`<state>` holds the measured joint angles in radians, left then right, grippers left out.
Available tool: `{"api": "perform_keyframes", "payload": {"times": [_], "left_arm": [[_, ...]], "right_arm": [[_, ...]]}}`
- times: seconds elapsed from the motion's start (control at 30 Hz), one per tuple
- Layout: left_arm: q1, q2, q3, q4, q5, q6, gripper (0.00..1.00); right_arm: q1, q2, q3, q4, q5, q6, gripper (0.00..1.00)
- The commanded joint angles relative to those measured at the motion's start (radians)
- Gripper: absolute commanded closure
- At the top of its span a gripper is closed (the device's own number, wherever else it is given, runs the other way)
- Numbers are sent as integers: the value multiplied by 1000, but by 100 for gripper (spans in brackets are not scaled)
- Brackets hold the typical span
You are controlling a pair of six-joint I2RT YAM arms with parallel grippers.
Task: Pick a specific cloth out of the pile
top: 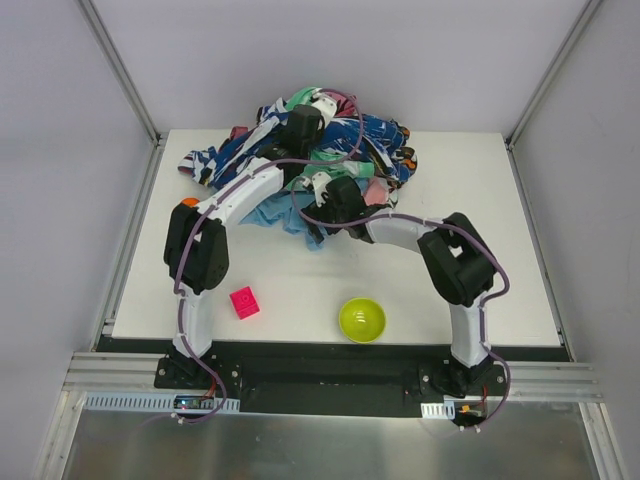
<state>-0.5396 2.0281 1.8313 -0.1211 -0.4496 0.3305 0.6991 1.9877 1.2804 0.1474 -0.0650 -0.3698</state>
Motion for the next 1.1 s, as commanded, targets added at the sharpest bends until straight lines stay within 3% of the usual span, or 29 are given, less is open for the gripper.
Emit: {"api": "perform_keyframes", "payload": {"times": [0.0, 0.13, 0.27, 0.33, 0.4, 0.53, 0.67, 0.83, 1.07], "left_arm": [[23, -83, -3, 31, 124, -114, 100], [32, -83, -6, 21, 143, -130, 100], [41, -86, -10, 11, 163, -156, 100], [44, -91, -15, 3, 170, -166, 100], [47, -95, -21, 0, 175, -169, 100], [52, -100, -26, -6, 180, -180, 100], [53, -111, -41, -12, 172, -196, 100], [53, -155, -90, -23, 172, -228, 100], [53, -206, -159, -37, 232, -303, 100]], "right_arm": [[10, 60, 195, -196, 154, -14, 2], [25, 137, 316, -385, 198, -21, 5], [27, 184, 343, -445, 153, -23, 11], [28, 194, 339, -454, 119, -11, 19], [34, 191, 329, -456, 99, -3, 34], [56, 117, 269, -384, 129, -17, 80], [62, -16, 240, -349, 172, -29, 99], [62, -263, 127, -247, 114, -34, 99], [60, -588, 19, -158, 157, 14, 99]]}}
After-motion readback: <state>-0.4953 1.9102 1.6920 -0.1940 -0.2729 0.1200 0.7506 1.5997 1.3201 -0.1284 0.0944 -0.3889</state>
